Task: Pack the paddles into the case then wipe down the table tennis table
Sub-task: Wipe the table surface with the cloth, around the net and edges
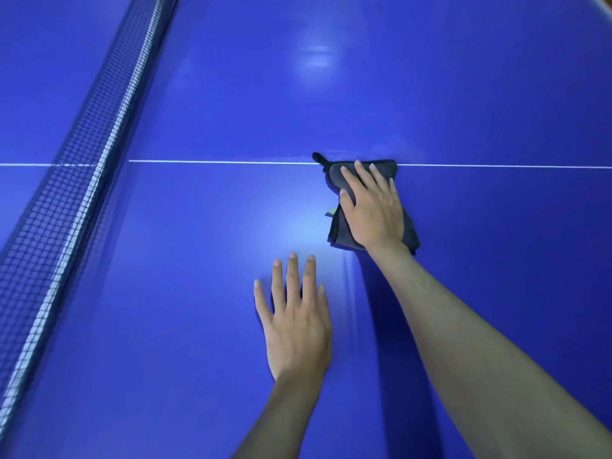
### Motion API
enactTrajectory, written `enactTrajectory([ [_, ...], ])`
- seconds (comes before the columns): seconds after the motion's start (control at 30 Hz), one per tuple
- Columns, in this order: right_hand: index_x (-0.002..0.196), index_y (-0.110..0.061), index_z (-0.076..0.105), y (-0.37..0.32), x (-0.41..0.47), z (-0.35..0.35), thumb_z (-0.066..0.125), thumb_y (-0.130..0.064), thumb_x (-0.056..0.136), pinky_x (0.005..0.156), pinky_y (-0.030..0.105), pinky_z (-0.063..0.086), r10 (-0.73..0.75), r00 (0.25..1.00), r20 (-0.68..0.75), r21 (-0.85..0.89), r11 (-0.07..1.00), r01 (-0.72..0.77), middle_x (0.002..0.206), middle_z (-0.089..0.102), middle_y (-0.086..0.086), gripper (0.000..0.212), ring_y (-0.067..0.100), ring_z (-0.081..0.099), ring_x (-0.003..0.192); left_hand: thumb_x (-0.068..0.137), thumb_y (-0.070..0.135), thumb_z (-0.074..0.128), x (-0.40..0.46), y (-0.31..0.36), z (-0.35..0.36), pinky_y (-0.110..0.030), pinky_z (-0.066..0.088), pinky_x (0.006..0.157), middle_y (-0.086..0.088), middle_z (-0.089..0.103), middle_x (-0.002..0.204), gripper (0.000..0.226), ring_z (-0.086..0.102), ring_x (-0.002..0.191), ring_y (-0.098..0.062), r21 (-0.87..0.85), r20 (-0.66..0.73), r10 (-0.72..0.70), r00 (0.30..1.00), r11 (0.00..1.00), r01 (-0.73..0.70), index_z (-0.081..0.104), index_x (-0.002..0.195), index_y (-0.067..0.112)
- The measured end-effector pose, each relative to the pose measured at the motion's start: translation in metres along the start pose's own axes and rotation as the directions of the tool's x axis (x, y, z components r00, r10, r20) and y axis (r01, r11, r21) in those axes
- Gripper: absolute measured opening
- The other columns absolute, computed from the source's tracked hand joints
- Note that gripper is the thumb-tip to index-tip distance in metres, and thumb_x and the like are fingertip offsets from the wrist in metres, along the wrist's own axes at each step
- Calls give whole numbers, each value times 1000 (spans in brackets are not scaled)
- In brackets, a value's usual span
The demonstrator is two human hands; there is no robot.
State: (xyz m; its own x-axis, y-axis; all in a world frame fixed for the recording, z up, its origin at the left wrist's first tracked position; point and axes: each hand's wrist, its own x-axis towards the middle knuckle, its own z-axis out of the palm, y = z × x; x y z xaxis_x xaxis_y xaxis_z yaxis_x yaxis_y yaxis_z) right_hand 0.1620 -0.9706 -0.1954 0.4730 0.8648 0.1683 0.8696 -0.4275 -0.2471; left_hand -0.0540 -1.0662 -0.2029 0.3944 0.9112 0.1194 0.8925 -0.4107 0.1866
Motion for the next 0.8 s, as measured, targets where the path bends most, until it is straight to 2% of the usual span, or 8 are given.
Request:
enactTrajectory([
  [0.17,157,-29,47,-26,-93,-7,35,-43,107,126,53,26,-19,1000,-14,-5,1000,19,167,39,-2,53,23,30,156,107,35,27,2,2,-6,-54,17,126,0,40,163,50,25,156,-23,-166,-67,-95,993,983,83,41,154,24],
  [0.3,156,-29,48,-52,-174,-15,33,-43,104,124,54,31,8,999,-34,-14,1000,-9,165,42,-1,56,24,34,155,103,30,31,-1,-13,-25,-50,23,124,2,49,156,48,33,152,-21,-323,-142,-108,984,945,57,52,145,21],
  [0.43,158,-29,44,-82,-248,-21,30,-43,105,123,54,32,41,999,-8,-67,997,-42,167,39,-2,57,24,31,156,102,26,41,8,-66,-37,-52,29,120,-2,57,147,39,43,146,-26,-212,-208,22,978,975,-67,57,137,19],
  [0.5,159,-29,43,-93,-270,-21,30,-43,105,124,54,32,64,998,4,-76,995,-63,167,37,-1,57,24,29,157,102,24,44,17,-99,-39,-54,30,119,-5,59,143,35,46,143,-29,-131,-210,52,976,988,-81,60,133,16],
  [0.6,160,-31,41,-97,-268,-22,27,-44,104,125,54,28,87,996,11,-85,993,-86,169,33,-2,59,24,26,158,105,30,35,22,-134,-39,-53,24,122,-4,55,146,38,39,147,-28,-36,-100,97,990,994,-101,57,134,18],
  [0.67,161,-32,39,-95,-249,-20,25,-45,104,127,54,25,78,997,27,-84,994,-75,170,32,-3,59,23,24,159,106,36,27,21,-142,-38,-51,17,125,-1,48,151,42,31,150,-26,-40,-27,103,994,994,-104,52,138,22],
  [0.8,161,-32,37,-87,-170,-7,36,-45,107,128,53,22,72,997,29,-75,995,-70,170,32,-3,56,23,24,159,107,38,28,19,-143,-37,-51,13,127,-2,42,158,46,26,154,-24,-63,4,93,996,994,-93,49,144,24],
])
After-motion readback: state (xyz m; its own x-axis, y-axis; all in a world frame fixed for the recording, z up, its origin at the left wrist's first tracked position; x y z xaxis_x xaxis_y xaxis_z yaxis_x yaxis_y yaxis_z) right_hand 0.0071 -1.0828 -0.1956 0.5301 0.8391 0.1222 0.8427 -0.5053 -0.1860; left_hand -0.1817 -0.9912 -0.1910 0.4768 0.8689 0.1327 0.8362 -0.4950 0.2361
